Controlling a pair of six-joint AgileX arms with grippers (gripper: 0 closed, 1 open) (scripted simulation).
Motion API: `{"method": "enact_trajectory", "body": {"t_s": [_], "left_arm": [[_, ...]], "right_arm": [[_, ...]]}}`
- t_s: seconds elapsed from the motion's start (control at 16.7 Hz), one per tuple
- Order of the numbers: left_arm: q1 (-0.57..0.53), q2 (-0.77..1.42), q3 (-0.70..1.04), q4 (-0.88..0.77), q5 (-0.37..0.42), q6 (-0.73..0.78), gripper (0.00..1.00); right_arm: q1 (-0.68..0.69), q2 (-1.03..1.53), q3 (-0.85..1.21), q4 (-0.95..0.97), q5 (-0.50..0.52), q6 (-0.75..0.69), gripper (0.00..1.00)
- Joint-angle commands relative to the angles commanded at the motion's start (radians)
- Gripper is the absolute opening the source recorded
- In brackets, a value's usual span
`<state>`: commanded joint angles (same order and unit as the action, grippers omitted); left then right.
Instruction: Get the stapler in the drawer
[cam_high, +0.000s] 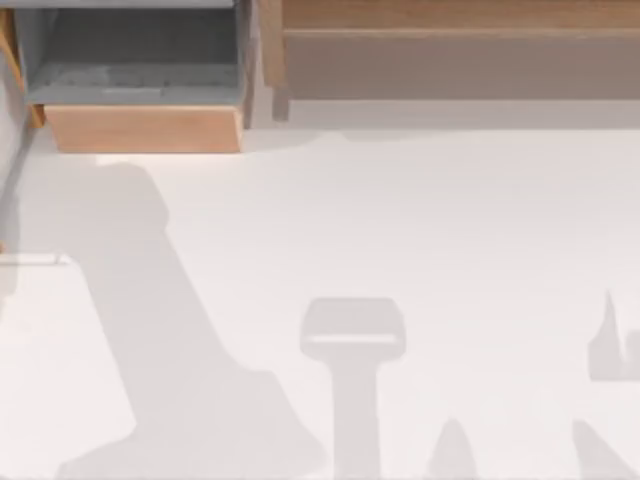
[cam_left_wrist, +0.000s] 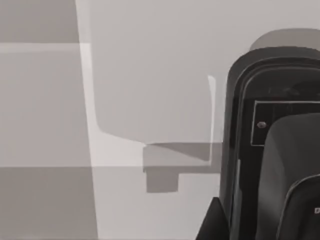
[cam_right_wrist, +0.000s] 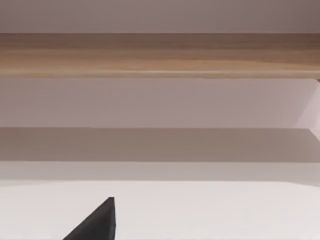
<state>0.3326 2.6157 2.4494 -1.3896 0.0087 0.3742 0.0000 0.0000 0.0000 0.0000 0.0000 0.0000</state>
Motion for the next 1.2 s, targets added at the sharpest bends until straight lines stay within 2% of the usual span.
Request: {"method": "enact_trajectory", "body": {"t_s": [0.12,0.9,1.2], "left_arm": [[0.000,0.000,0.000,0.000,0.000,0.000,0.00],[0.000,0.000,0.000,0.000,0.000,0.000,0.98],[0.000,0.000,0.000,0.000,0.000,0.000,1.00]], "right_arm": [[0.000,0.000,0.000,0.000,0.000,0.000,1.00],[0.000,0.000,0.000,0.000,0.000,0.000,1.00],[0.000,0.000,0.000,0.000,0.000,0.000,1.00]]}}
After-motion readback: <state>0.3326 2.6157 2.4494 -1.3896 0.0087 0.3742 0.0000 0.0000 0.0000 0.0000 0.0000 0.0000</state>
